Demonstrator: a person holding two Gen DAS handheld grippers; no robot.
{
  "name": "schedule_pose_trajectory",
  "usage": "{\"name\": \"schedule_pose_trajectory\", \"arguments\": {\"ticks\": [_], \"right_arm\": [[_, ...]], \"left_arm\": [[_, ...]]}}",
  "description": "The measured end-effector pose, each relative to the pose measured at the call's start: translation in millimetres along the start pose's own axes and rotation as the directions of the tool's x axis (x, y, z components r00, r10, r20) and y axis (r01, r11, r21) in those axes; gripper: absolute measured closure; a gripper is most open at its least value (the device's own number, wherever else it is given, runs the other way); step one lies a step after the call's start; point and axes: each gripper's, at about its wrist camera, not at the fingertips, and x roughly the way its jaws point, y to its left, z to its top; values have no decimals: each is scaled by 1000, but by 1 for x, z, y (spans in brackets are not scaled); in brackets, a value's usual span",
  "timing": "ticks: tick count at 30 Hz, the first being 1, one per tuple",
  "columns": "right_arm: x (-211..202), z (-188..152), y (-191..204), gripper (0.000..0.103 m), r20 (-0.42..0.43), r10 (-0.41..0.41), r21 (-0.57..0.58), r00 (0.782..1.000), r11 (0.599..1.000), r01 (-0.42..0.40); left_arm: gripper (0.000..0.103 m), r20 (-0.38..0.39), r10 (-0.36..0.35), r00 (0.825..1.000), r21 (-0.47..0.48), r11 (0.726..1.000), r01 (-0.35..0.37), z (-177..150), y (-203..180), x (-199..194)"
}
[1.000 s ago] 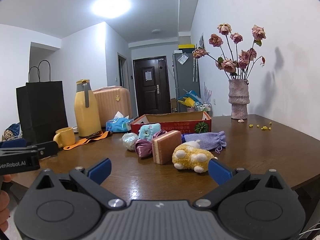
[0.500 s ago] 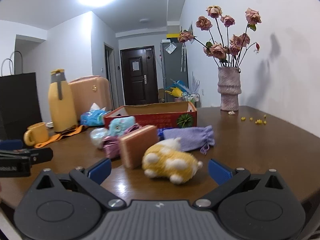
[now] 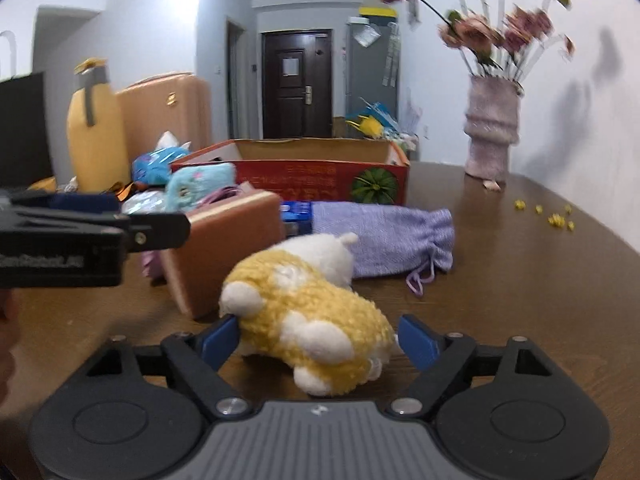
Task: Organize soft objects
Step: 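Close the left gripper on the sponge block while the right gripper also grips it, then lift the sponge block with both grippers and carry it over the red box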
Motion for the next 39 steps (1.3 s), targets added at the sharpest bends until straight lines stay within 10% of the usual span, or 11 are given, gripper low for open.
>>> {"name": "schedule_pose_trajectory", "arguments": {"ticks": [2,8,12,15,17,20,25,30,33,39], "right_arm": [[3,0,-7,18,-10,-47,32,999,998,47],[-32,5,-15,17,112,-55,86,992,995,45],[-55,8,4,17,195,32,63,980,997,-45],[-53,10,26,17,162,152,31,975,987,-159],[-42,11,45,18,123,216,-8,969,976,-217],[-19,15,66,24,65,275,-39,959,961,-272],[26,32,74,47,-64,366,20,928,931,-366],[47,32,66,71,-113,438,132,892,896,-424],[31,22,64,73,-122,436,153,892,896,-417],[-35,-13,58,72,-109,430,215,896,890,-401]], "left_arm": [[69,-39,-17,999,-30,999,15,-2,2,12],[70,-82,-149,985,-139,981,137,-8,19,-24],[66,-146,-287,947,-342,913,224,-18,65,-54],[36,-166,-142,976,-333,939,80,-25,86,-60],[30,-169,7,986,-300,952,-58,-26,91,-65],[28,-133,49,990,-316,945,-89,-26,98,-81],[40,-140,-57,989,-398,917,-4,-37,97,-94],[76,-167,-143,976,-523,852,35,-52,106,-64],[79,-161,-200,967,-601,797,65,-59,115,-59],[78,-178,-232,956,-579,810,88,-61,114,-79]]}}
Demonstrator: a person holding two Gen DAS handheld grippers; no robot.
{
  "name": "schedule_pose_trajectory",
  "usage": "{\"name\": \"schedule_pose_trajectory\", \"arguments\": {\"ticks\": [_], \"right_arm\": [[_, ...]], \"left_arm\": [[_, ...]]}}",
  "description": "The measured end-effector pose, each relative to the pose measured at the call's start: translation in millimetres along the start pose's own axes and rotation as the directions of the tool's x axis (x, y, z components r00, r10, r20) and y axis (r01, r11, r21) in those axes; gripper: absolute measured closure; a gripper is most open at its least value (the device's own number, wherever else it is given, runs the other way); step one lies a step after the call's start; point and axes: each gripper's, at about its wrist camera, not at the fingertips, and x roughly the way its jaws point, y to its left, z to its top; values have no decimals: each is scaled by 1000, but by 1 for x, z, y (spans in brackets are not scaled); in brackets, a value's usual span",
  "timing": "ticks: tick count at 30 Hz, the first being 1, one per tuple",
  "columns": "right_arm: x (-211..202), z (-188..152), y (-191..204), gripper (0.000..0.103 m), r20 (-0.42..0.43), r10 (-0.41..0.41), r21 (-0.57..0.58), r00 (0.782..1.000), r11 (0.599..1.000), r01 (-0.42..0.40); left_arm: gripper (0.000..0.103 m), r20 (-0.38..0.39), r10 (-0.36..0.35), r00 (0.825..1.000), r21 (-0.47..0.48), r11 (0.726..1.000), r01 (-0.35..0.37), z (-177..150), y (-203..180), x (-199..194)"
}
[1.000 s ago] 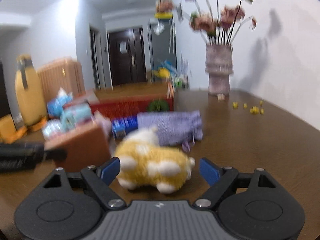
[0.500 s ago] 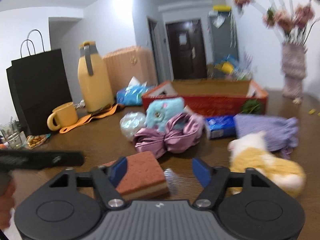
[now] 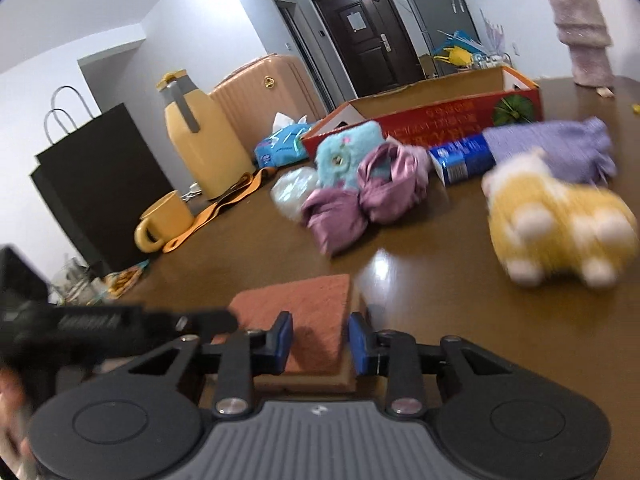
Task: Organize soft objects
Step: 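Lift the sponge block with both grippers and carry it over the red box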
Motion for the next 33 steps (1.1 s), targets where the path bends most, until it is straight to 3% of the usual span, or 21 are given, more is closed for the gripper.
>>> {"name": "schedule_pose_trajectory", "arguments": {"ticks": [4,14,20,26,33], "right_arm": [[-14,-6,4,61,45,-54,5,997,999,54],[16,-2,-3,64,29,-20,72,999,997,18],[16,3,5,69,29,-21,24,999,999,20],[8,17,14,69,63,-24,-37,998,999,26],[0,64,25,69,170,-31,-113,985,992,50]], "left_arm": [[70,11,4,1000,77,997,-5,-7,-10,-3],[67,13,17,1000,113,993,-19,-10,-9,4],[68,15,7,1000,150,989,-9,-6,-12,5],[68,60,-28,998,176,984,17,13,-21,3],[68,155,-100,983,225,972,63,56,-38,5]]}}
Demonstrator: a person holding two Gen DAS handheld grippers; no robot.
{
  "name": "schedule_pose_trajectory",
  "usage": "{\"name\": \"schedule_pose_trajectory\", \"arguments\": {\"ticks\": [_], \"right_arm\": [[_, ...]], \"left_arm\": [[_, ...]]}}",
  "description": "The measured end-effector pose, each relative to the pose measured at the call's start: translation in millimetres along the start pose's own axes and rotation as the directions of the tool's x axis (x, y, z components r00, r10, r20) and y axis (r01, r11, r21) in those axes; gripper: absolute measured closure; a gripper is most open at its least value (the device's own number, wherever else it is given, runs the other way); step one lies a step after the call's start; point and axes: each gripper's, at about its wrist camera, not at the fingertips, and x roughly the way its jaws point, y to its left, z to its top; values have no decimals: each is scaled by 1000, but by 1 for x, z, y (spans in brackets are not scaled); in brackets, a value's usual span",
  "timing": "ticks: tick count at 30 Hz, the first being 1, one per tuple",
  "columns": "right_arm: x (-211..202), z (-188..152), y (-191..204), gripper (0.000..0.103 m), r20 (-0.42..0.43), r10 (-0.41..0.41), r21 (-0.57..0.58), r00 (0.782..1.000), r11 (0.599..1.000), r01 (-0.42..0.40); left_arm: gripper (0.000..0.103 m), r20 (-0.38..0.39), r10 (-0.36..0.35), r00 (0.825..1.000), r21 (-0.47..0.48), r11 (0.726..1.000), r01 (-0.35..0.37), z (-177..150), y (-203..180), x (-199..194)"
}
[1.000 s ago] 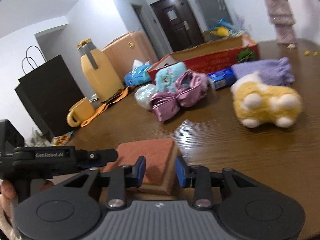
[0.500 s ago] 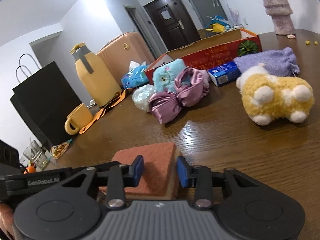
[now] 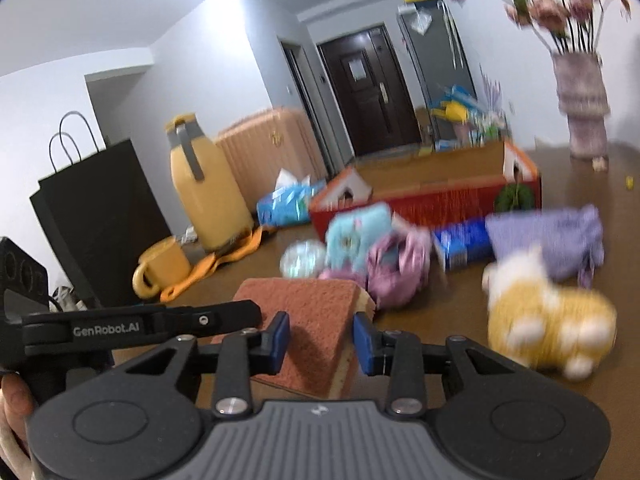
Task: Organize soft objects
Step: 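Lift the sponge block with both grippers and carry it over the red box, then lower the sponge into the red box and open both grippers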
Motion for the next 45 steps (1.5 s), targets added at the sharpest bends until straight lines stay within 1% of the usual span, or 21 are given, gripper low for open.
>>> {"name": "schedule_pose_trajectory", "arguments": {"ticks": [3,8,11,14,15,17,19,21,22,24,26,27,28,30,31,34,36,39,42,44,45], "right_arm": [[11,36,-7,68,51,16,1,999,1000,-16],[64,132,-29,69,102,28,-17,994,999,-27],[123,192,-55,70,42,22,50,999,998,-24],[188,230,-80,70,-39,-2,82,999,997,5],[210,238,-90,70,-59,-16,92,998,996,22],[258,248,-112,70,-132,-31,123,991,991,47],[305,251,-131,71,-196,-61,157,979,983,93],[341,247,-147,72,-245,-66,184,967,976,114],[358,244,-155,72,-270,-65,213,961,969,125],[385,233,-168,73,-330,-44,250,943,959,133],[401,223,-168,75,-368,-57,227,928,962,149],[408,219,-166,77,-384,-78,197,920,967,164],[411,213,-164,79,-384,-100,174,918,968,178],[408,212,-164,79,-365,-101,175,925,969,175],[406,214,-164,79,-355,-111,173,928,968,181],[379,231,-156,79,-318,-155,107,935,974,198],[344,245,-147,77,-262,-179,49,948,979,198],[285,260,-140,69,-177,-205,-21,963,979,204],[223,266,-135,63,-112,-254,-81,961,966,246],[182,264,-134,56,-73,-283,-92,956,957,276],[164,262,-134,56,-61,-287,-94,956,955,281]], "left_arm": [[68,50,-4,999,27,1000,3,34,-4,11],[68,75,6,997,50,999,-10,134,-1,66],[68,44,63,997,37,997,-65,191,11,119],[68,-32,104,994,29,994,-103,232,35,182],[69,-56,106,993,29,994,-105,238,44,200],[69,-116,139,983,-16,990,-142,245,68,242],[68,-171,179,969,-24,982,-186,243,85,280],[69,-205,247,947,-1,968,-252,240,98,315],[69,-228,257,939,-12,964,-267,238,106,327],[68,-285,291,913,-28,950,-311,233,123,345],[69,-304,344,888,41,936,-349,227,126,355],[65,-278,364,889,103,931,-349,224,120,355],[65,-257,376,890,144,926,-350,222,116,353],[53,-250,370,895,179,926,-333,222,113,350],[51,-248,350,903,184,932,-311,223,113,345],[46,-193,367,910,217,920,-325,226,105,319],[33,-126,395,910,244,902,-357,229,95,293],[31,-39,398,917,254,891,-376,236,79,254],[24,44,404,914,259,878,-401,239,63,205],[23,101,404,909,267,869,-416,235,50,170],[23,117,408,905,270,864,-424,233,45,158]]}}
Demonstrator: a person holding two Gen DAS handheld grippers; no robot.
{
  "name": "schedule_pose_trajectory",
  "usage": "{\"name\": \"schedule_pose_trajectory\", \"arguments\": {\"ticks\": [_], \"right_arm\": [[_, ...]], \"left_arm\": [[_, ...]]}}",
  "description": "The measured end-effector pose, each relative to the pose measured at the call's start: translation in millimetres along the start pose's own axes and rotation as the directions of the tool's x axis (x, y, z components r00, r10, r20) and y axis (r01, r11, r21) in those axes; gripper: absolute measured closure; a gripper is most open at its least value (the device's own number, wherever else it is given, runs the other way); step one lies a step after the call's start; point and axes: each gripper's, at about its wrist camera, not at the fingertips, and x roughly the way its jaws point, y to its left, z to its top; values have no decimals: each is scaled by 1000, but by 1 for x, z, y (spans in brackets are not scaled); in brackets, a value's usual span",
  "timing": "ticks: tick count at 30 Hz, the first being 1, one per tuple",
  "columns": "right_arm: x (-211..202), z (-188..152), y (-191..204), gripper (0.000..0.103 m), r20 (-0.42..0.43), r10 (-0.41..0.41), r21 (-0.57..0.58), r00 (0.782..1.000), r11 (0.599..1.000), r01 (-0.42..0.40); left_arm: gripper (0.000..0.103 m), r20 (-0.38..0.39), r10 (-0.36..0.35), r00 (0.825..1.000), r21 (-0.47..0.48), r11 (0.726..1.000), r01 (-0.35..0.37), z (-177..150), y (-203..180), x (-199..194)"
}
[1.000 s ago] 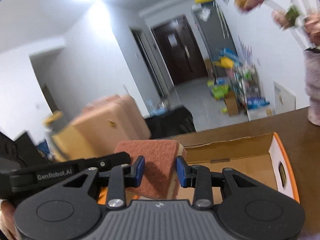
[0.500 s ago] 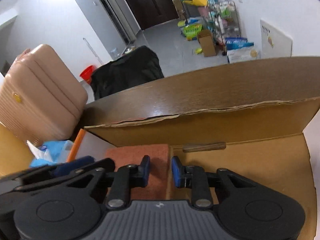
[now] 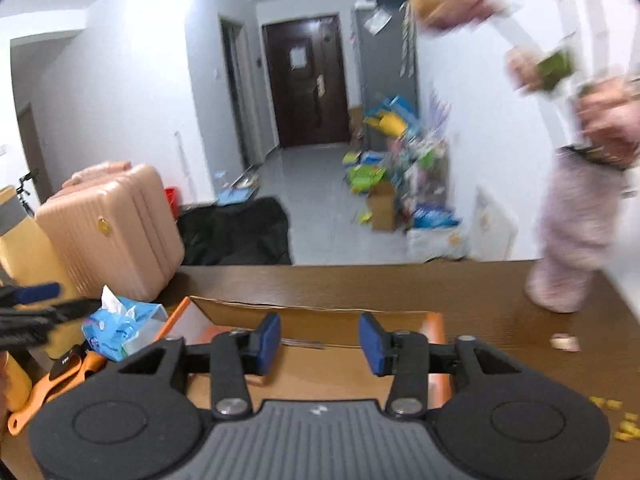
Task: Organize soft objects
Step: 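Lower the sponge into the red box and open both grippers, then withdraw both grippers from the box toward the pink satin bow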
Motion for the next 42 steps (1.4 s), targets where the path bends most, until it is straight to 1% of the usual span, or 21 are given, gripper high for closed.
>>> {"name": "schedule_pose_trajectory", "arguments": {"ticks": [2,4,7,9,10,11,13,14,18,20,21,23,25,26,27,30,34,38,40,41,42], "right_arm": [[-35,-9,-11,53,29,-5,15,1000,1000,5],[-62,-23,-22,52,49,-3,39,999,999,2],[-97,-45,-27,50,63,-5,48,998,999,2],[-123,-64,-22,48,91,7,28,996,1000,-10],[-138,-75,-18,44,105,7,12,994,1000,-8],[-155,-88,-14,40,130,25,-10,991,1000,-23],[-182,-114,-6,32,175,49,-19,983,999,-46],[-192,-125,-1,31,181,60,-33,982,998,-55],[-231,-171,18,27,222,97,-64,970,994,-85],[-248,-194,29,25,247,90,-79,965,994,-72],[-256,-207,35,24,260,85,-106,962,993,-59],[-271,-229,43,21,291,67,-126,954,992,-32],[-285,-250,50,21,295,55,-126,954,992,-19],[-291,-260,53,21,296,48,-106,954,994,-17],[-296,-268,56,21,294,46,-99,955,995,-18],[-313,-293,64,20,311,45,-81,949,997,-21],[-316,-310,69,18,298,57,-72,953,997,-37],[-307,-311,69,18,296,48,-81,954,996,-25],[-299,-309,64,18,303,67,-65,951,997,-49],[-293,-307,63,18,293,74,-53,953,997,-61],[-285,-303,62,18,264,74,-45,962,997,-64]], "left_arm": [[22,34,12,999,-9,1000,-12,-2,7,-34],[22,55,23,998,-20,1000,-22,-6,7,-60],[20,87,30,996,-59,998,-25,-23,13,-99],[17,106,29,994,-71,997,-22,-41,14,-130],[15,119,30,992,-83,996,-20,-52,15,-144],[11,130,28,991,-81,997,-18,-63,14,-156],[10,151,31,988,-65,998,-22,-85,14,-180],[9,165,43,985,-54,998,-34,-97,14,-193],[6,205,86,975,-63,995,-75,-135,9,-238],[4,230,117,966,-61,993,-105,-158,0,-261],[2,243,114,963,-49,993,-105,-168,-5,-270],[2,260,125,957,-35,992,-120,-188,-15,-288],[2,273,102,957,-29,995,-97,-207,-23,-306],[2,272,90,958,-26,996,-86,-215,-26,-313],[2,271,85,959,-26,996,-81,-222,-28,-319],[1,265,39,963,-9,999,-38,-238,-36,-337],[0,263,20,965,15,1000,-25,-246,-43,-341],[0,232,27,972,15,999,-32,-242,-48,-326],[0,179,50,983,27,998,-55,-234,-53,-307],[0,169,59,984,42,997,-67,-231,-56,-300],[0,179,67,982,49,996,-77,-229,-58,-294]]}}
